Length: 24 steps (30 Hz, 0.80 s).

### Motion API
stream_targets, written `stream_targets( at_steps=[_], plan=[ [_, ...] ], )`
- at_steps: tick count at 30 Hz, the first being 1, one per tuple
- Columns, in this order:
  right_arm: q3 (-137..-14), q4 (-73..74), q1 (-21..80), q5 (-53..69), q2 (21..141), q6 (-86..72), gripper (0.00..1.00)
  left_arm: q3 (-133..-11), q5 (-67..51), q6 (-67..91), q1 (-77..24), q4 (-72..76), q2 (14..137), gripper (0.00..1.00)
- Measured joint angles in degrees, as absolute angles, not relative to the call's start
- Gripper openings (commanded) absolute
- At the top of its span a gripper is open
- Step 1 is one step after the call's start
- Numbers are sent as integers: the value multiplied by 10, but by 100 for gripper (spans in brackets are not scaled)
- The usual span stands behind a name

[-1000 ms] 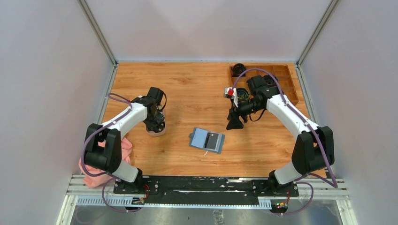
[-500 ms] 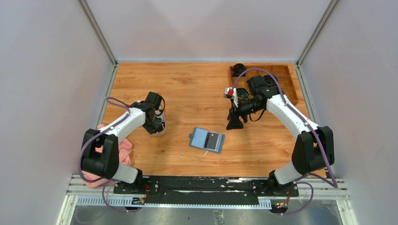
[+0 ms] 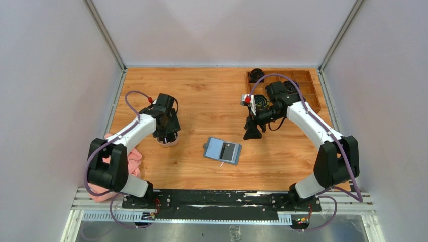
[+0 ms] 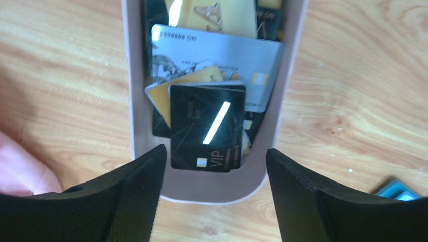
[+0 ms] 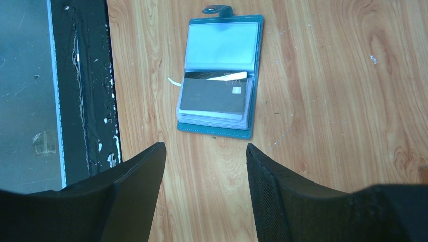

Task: Put the credit cards into the card holder
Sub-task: Pick up the credit card from the storage box.

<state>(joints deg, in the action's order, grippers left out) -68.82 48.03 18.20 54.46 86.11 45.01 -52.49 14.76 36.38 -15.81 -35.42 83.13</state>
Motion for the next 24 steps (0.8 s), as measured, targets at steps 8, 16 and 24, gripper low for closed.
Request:
stream_targets(
  at_steps=[8,16,24],
  plan=[
    [-688,480,182,545,861,451,64,-525,142,281,-157,-313,837,83],
    [-688,481,178,545,861,451,64,-526,130,269,-146,-290,849,73],
    [-688,481,176,545,862,456,64,-514,147,296,-143,-276,841,69]
  ],
)
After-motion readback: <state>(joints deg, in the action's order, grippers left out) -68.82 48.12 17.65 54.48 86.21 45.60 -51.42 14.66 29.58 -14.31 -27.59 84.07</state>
